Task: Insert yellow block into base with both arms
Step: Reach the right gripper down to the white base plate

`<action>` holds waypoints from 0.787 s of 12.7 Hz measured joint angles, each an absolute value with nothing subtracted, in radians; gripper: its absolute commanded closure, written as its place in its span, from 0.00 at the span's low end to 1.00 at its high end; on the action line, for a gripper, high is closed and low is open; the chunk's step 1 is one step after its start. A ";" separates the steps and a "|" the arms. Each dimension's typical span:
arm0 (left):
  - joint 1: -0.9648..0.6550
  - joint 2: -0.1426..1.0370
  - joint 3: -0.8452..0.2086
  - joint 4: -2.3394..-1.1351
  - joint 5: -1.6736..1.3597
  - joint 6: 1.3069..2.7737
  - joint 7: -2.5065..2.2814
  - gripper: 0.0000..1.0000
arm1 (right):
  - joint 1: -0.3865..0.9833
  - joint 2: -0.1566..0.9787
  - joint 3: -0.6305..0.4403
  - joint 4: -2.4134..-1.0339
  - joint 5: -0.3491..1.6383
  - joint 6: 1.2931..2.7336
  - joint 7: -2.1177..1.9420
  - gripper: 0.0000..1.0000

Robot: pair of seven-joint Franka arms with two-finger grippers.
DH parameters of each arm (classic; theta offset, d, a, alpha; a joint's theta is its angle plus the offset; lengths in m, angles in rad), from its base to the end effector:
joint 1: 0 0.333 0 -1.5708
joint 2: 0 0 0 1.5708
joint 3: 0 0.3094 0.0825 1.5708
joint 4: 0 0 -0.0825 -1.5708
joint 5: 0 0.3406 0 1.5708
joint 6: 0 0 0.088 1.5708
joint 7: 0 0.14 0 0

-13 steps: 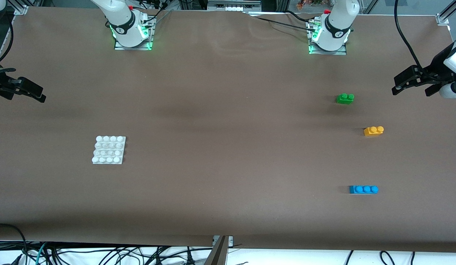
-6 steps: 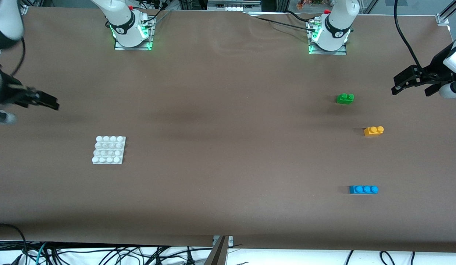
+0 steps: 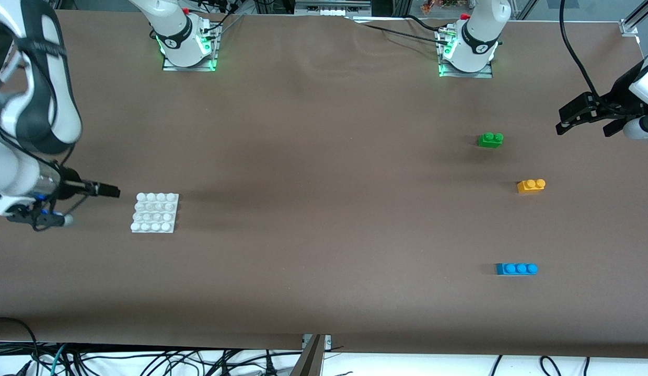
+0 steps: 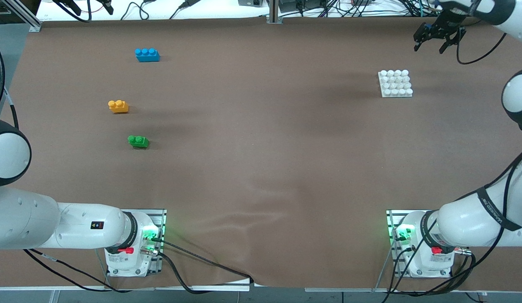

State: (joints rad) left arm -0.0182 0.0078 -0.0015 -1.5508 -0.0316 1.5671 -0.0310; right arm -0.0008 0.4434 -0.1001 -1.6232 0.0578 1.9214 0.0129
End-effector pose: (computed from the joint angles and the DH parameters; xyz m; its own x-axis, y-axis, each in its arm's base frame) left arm 0.5135 -0.0145 0.5892 0.9999 0.0112 0.0075 0.0109 -0.9994 0.0318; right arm 0.6110 -0.0499 0.3374 0.9814 -0.1288 -0.1424 -0.1311 -0.9914 -0.0062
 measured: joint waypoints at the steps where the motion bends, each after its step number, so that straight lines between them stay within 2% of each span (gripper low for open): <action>1: -0.018 0.008 -0.002 -1.551 -0.032 1.567 -0.031 0.00 | -0.010 0.478 -0.101 -1.623 0.059 1.952 0.013 0.00; 4: -0.018 0.008 -0.001 -1.551 -0.032 1.567 -0.031 0.00 | -0.038 0.551 -0.102 -1.640 0.091 2.056 -0.007 0.00; 7: -0.018 0.008 -0.001 -1.550 -0.032 1.567 -0.031 0.00 | -0.046 0.576 -0.102 -1.703 0.190 2.143 -0.043 0.00; 10: -0.018 0.008 -0.001 -1.550 -0.032 1.567 -0.031 0.00 | -0.046 0.618 -0.100 -1.720 0.207 2.235 -0.045 0.00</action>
